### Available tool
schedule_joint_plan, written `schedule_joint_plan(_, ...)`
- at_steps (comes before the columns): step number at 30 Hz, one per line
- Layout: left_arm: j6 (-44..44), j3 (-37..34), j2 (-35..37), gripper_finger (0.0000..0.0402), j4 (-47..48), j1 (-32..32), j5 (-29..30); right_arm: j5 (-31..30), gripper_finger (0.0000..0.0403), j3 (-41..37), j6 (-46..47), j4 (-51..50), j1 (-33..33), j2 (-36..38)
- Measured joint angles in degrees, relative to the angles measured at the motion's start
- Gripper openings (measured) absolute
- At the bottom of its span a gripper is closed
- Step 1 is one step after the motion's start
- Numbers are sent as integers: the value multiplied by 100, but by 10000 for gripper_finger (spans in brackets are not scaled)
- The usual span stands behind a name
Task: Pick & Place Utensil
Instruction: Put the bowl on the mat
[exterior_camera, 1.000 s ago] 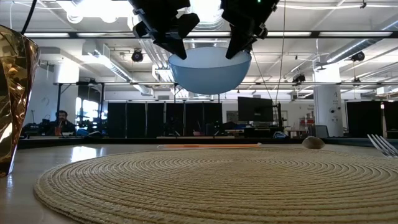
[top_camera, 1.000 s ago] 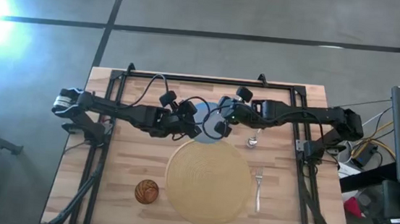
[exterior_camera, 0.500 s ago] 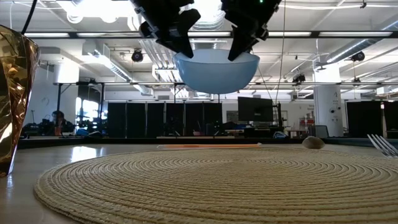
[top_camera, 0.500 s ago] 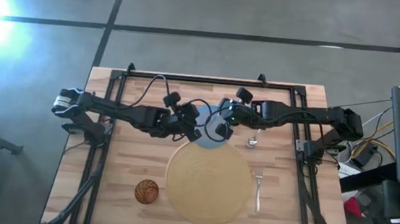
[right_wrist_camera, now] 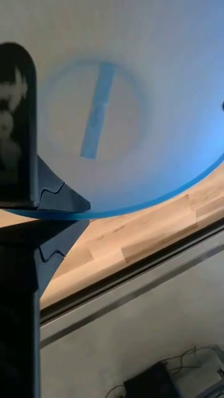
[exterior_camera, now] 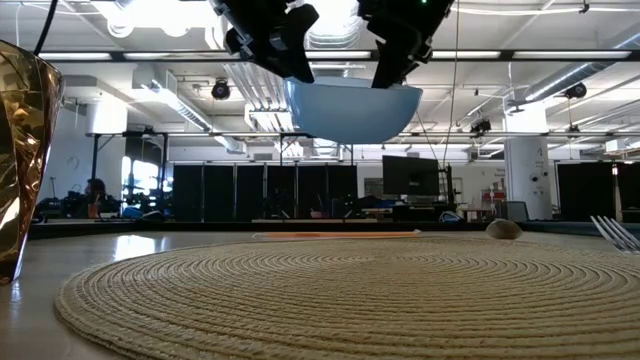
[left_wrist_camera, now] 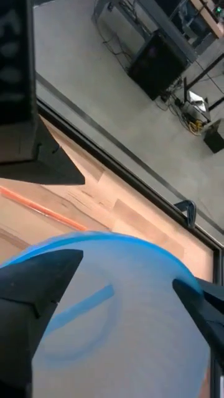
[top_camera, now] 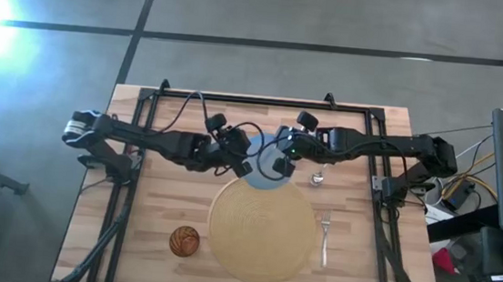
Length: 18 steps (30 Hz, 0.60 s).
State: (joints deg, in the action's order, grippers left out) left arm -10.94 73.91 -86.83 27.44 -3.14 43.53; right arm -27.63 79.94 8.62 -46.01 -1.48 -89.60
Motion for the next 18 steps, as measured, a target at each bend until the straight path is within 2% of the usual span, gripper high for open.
schedule_joint_plan(7, 42, 0, 92, 172, 107, 9, -539, 21, 10, -15, -39, -166, 2, 0)
schedule_joint_plan(18, -6, 0, 355, 172, 730, 6, -645, 22, 10, -15, 4, -558, 0, 44)
